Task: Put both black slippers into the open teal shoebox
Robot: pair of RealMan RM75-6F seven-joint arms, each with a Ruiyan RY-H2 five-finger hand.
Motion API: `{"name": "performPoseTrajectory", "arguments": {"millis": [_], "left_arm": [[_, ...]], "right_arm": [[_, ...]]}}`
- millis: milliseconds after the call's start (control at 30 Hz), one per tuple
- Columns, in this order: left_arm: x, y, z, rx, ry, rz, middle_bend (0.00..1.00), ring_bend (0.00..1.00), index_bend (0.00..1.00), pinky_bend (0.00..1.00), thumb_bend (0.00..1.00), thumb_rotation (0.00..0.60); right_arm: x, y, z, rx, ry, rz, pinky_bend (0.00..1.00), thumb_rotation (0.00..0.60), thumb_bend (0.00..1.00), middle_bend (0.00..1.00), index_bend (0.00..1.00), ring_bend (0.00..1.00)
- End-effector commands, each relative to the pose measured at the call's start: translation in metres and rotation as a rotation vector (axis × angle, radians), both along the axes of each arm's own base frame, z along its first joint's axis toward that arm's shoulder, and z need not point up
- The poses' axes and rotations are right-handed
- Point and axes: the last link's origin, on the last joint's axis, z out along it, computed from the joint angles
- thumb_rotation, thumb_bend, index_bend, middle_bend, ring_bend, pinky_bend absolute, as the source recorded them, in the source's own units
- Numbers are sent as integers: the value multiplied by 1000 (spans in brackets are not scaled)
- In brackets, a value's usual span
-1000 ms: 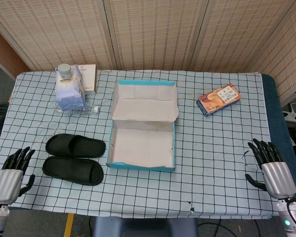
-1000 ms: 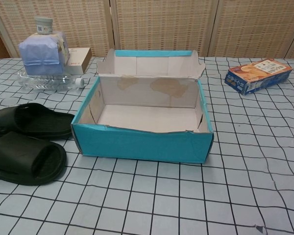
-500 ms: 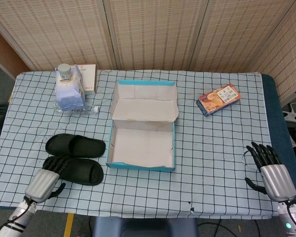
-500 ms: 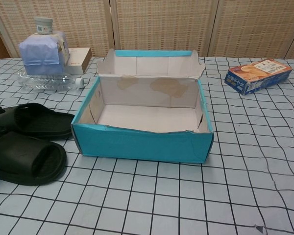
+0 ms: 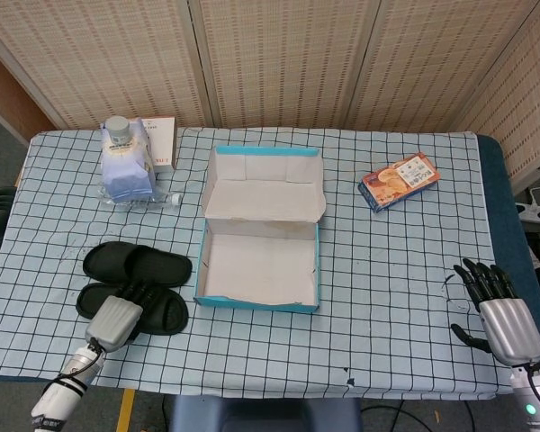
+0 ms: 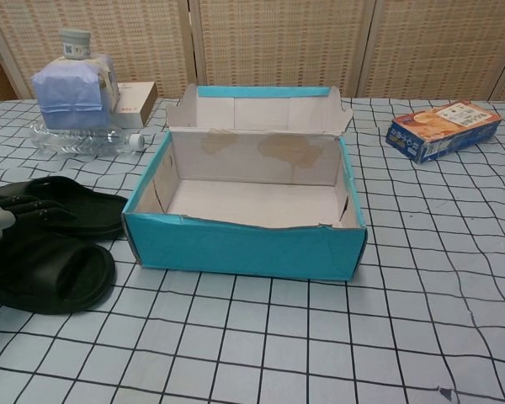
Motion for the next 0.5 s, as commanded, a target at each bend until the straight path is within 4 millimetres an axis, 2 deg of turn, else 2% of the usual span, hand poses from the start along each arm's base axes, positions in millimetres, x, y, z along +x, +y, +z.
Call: {"name": "performPoseTrajectory", "arguments": {"millis": [33, 233, 500], "left_arm": [[5, 0, -6, -24, 16, 13, 0, 0, 0, 127, 394, 600], [7, -5, -4, -29, 62, 39, 0, 0, 0, 146, 395, 600], [17, -8, 9, 13, 32, 11, 0, 0, 0, 147, 399, 600]], "right_arm": [[0, 0, 0, -2, -1, 2, 0, 576, 141, 0, 0, 0], [0, 0, 1, -1, -7, 2, 0, 576, 141, 0, 0, 0], [1, -1, -3, 19, -5, 4, 0, 576, 140, 0, 0, 0]]}}
